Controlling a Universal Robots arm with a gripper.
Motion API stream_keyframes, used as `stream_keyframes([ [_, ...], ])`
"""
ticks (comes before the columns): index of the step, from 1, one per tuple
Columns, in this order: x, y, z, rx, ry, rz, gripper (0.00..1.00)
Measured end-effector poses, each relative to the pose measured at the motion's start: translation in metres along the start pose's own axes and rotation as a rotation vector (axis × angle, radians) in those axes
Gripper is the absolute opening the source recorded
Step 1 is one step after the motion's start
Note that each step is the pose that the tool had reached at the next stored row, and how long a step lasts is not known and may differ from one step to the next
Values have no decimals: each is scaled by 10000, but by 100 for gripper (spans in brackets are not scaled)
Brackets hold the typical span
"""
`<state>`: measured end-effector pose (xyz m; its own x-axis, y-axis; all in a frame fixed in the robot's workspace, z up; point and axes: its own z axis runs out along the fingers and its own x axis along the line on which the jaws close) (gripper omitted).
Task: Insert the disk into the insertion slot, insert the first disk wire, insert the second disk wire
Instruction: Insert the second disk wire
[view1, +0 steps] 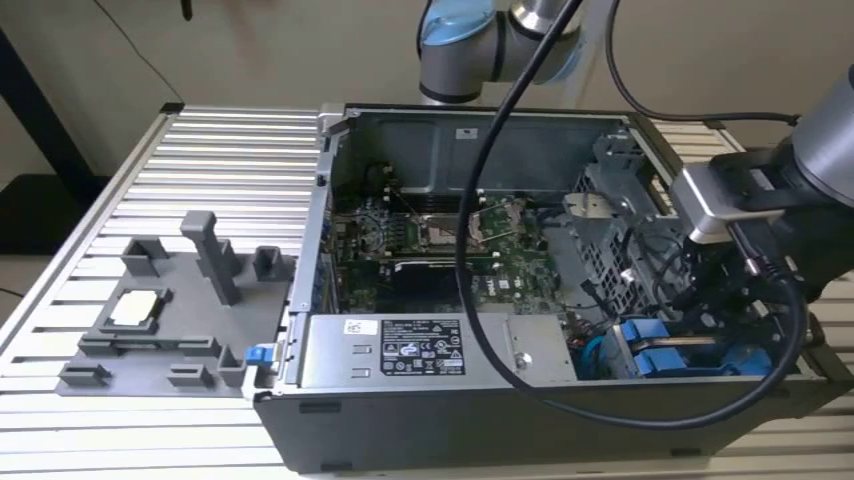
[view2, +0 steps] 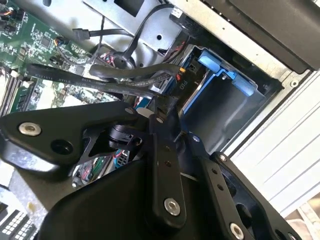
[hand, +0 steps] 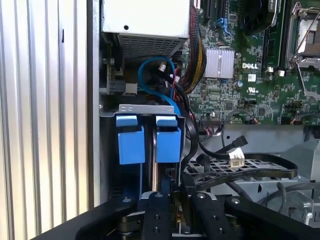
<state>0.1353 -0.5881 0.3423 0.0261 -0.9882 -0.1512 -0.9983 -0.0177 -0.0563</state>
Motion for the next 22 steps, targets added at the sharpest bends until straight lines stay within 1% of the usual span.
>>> stream_keyframes([
  [2, -7, -3, -58, -1, -26, 1, 24],
  [3, -7, -4, -69, 0, -37, 1, 24],
  [12, -5, -4, -70, 0, -37, 1, 24],
  [13, -5, -4, -71, 0, -37, 1, 22],
  [14, -5, -4, -70, 0, -37, 1, 22],
  [15, -5, -4, -70, 1, -38, 1, 16],
  [19, -5, -4, -70, 1, -37, 1, 16],
  [20, -5, -4, -69, 4, 9, -3, 16],
  [22, -3, 3, -60, 34, 177, -15, 16],
])
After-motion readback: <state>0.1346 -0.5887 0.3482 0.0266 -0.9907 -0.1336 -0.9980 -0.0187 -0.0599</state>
